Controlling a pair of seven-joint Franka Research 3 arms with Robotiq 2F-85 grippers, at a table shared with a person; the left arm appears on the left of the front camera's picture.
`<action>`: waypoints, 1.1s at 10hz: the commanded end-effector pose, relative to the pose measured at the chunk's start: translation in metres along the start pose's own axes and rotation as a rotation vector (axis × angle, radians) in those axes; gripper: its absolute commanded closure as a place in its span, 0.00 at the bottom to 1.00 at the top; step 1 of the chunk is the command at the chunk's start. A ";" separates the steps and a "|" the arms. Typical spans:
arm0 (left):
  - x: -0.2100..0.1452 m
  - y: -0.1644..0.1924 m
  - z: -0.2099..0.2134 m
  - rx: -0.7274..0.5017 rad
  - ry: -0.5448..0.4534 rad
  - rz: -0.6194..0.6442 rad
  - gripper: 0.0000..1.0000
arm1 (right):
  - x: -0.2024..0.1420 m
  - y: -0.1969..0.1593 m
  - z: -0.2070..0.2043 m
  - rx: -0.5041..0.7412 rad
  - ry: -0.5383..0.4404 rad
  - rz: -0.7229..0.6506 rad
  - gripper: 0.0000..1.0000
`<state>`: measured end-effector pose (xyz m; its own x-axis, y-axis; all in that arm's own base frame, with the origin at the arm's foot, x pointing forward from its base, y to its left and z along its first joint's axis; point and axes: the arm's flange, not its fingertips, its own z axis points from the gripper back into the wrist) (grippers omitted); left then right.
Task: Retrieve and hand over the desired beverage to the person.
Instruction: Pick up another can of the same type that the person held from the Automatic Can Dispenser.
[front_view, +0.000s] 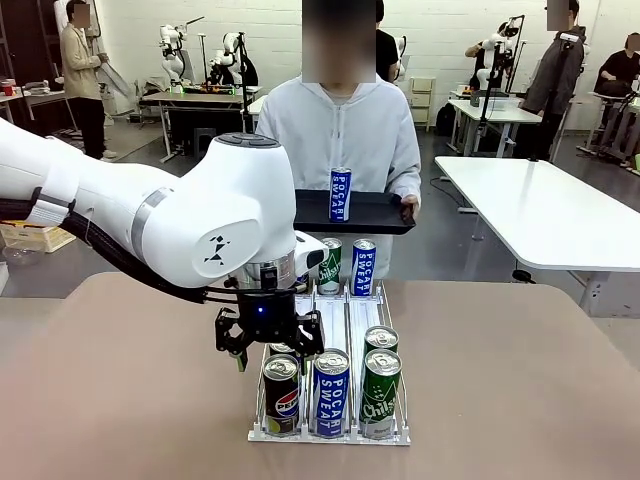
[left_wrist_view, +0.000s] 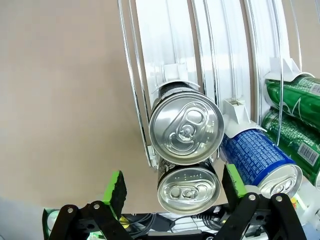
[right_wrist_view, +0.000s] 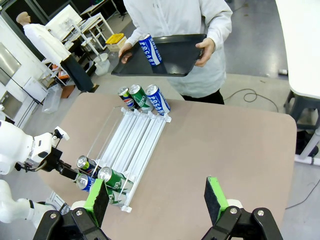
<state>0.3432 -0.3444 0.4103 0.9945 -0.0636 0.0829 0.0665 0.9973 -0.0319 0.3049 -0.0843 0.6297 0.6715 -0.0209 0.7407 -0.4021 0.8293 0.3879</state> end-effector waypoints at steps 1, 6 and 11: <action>0.003 -0.003 -0.003 0.017 -0.027 0.016 0.00 | 0.001 -0.002 -0.003 0.031 -0.006 0.002 0.00; 0.003 -0.002 -0.003 -0.008 -0.022 0.012 1.00 | 0.001 -0.002 -0.003 0.031 -0.006 0.002 0.00; 0.004 -0.002 -0.004 -0.014 0.014 0.038 1.00 | 0.001 -0.002 -0.003 0.031 -0.006 0.002 0.00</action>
<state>0.3478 -0.3455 0.4117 0.9938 -0.0585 0.0945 0.0632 0.9969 -0.0474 0.3049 -0.0843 0.6297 0.6715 -0.0208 0.7407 -0.4022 0.8293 0.3879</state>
